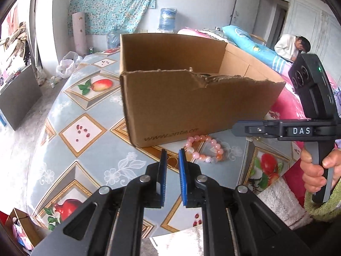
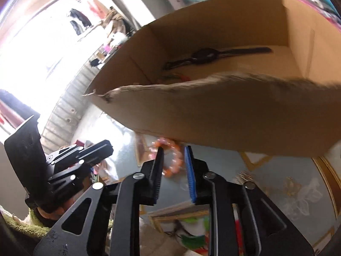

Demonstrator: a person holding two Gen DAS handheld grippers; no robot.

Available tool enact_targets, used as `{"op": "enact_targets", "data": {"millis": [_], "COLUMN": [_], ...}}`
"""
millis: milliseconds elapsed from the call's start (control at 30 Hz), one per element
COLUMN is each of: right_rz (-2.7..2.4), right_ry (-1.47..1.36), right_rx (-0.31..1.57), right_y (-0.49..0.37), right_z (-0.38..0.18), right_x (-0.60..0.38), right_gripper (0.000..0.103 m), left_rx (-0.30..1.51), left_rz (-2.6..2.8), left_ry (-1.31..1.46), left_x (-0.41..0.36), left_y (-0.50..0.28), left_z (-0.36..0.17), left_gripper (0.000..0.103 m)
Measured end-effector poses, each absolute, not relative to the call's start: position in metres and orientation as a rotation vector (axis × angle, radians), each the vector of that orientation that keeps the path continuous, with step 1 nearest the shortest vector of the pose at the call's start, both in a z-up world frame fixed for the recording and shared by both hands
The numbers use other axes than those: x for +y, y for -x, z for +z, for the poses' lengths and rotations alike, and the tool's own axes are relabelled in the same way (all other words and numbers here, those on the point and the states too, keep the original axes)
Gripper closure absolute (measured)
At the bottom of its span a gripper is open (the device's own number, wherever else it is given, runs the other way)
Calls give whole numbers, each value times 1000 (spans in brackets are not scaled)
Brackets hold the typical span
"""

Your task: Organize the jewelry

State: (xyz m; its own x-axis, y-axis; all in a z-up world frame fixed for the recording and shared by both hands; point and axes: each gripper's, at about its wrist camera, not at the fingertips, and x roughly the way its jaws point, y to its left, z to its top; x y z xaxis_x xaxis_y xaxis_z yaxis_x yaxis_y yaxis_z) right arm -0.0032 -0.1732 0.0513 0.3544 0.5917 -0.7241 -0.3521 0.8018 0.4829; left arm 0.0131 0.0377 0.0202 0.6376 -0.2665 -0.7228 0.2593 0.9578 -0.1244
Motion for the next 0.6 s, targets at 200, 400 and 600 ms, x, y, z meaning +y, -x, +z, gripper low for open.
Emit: {"op": "enact_targets", "data": {"millis": [200,400,600], "right_rz": [550,511,491], "right_ry": [-285,-277,-285], "right_rx": [1020,1001,1004], "right_y": [13,27,17], "right_z": [54,57,52], "right_x": [-209,-230,-237], "right_gripper": [76,75,75], "left_rx": [826,821,824], "left_rz": [-366,-429,-466], "left_ry": [-8,-46,-65], "left_x": [13,-13,-31], "left_y": [-22,-25,-27], "left_z": [21,24,25], "left_gripper": [92,92,93]}}
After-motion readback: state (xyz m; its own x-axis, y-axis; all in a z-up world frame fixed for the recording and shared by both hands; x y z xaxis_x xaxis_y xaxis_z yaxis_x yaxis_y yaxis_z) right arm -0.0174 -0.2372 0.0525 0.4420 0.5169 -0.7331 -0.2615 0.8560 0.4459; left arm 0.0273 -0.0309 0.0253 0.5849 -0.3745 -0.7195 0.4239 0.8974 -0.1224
